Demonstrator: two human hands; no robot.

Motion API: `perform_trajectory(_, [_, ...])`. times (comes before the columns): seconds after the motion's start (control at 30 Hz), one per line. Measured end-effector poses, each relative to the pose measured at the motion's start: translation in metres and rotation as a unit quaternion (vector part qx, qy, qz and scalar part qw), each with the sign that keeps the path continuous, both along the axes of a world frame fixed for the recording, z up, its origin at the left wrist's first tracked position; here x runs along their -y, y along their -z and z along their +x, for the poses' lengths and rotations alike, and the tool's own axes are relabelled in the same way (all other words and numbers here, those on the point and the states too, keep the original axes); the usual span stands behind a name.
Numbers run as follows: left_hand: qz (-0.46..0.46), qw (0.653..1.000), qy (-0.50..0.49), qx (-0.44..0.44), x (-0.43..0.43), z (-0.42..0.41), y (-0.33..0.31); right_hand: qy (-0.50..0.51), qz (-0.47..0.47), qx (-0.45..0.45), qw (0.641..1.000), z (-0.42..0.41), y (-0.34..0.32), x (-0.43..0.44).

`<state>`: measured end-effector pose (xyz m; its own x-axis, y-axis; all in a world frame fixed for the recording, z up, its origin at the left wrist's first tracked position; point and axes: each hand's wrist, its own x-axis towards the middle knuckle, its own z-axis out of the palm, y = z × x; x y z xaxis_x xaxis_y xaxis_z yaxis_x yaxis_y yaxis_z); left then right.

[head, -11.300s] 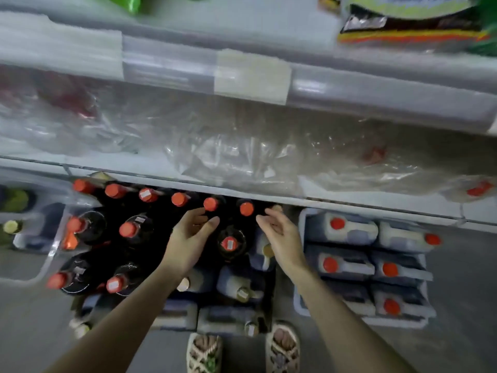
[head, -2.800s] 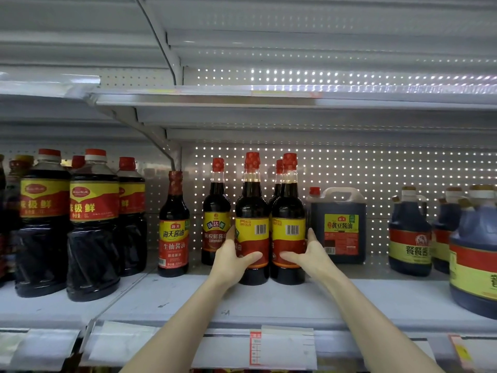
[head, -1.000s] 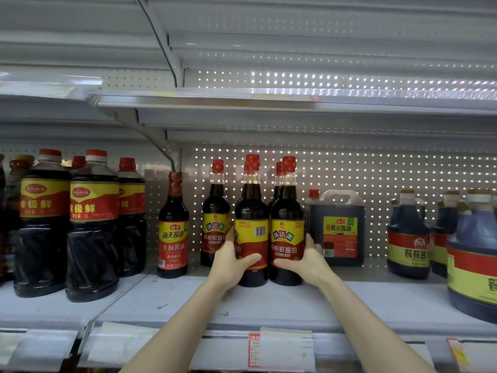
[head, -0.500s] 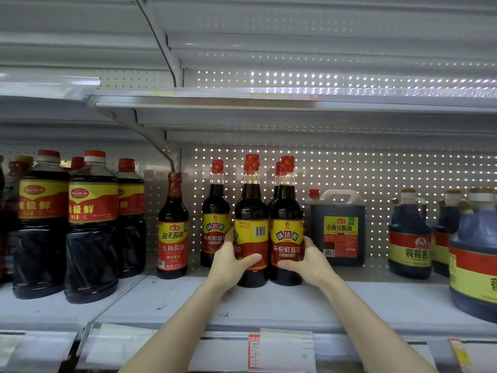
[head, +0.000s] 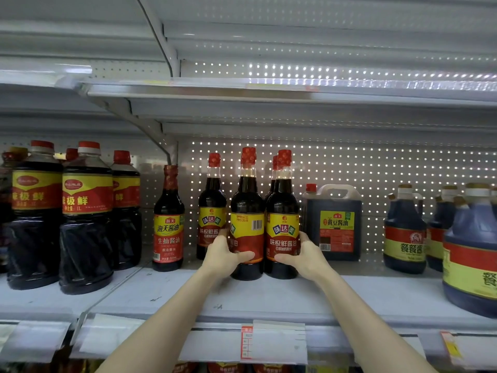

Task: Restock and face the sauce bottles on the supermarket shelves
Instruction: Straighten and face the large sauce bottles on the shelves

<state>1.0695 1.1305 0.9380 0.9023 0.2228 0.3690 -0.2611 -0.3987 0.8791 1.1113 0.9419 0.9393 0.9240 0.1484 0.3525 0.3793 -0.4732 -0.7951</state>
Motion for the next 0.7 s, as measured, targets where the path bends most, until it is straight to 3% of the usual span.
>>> perform_trajectory(0.13, [0.053,0.997,-0.06,0.001,0.0005,0.0009,0.002,-0.005,0.008,-0.001,1.0,-0.0009,-0.0004,0.0006])
perform_trajectory(0.3, [-0.037,0.998,0.044,-0.033,-0.0022,-0.0001,-0.0023,-0.003,0.007,-0.002,1.0,-0.002,-0.001,0.0011])
perform_trajectory(0.57, [0.07,0.996,-0.055,-0.013,-0.001,0.0056,0.0051,0.004,0.0,0.002,1.0,-0.003,-0.0006,0.0006])
perform_trajectory(0.7, [0.007,0.999,0.013,-0.041,0.0002,0.0034,0.0021,0.001,0.003,0.001,1.0,-0.0053,-0.0015,0.0001])
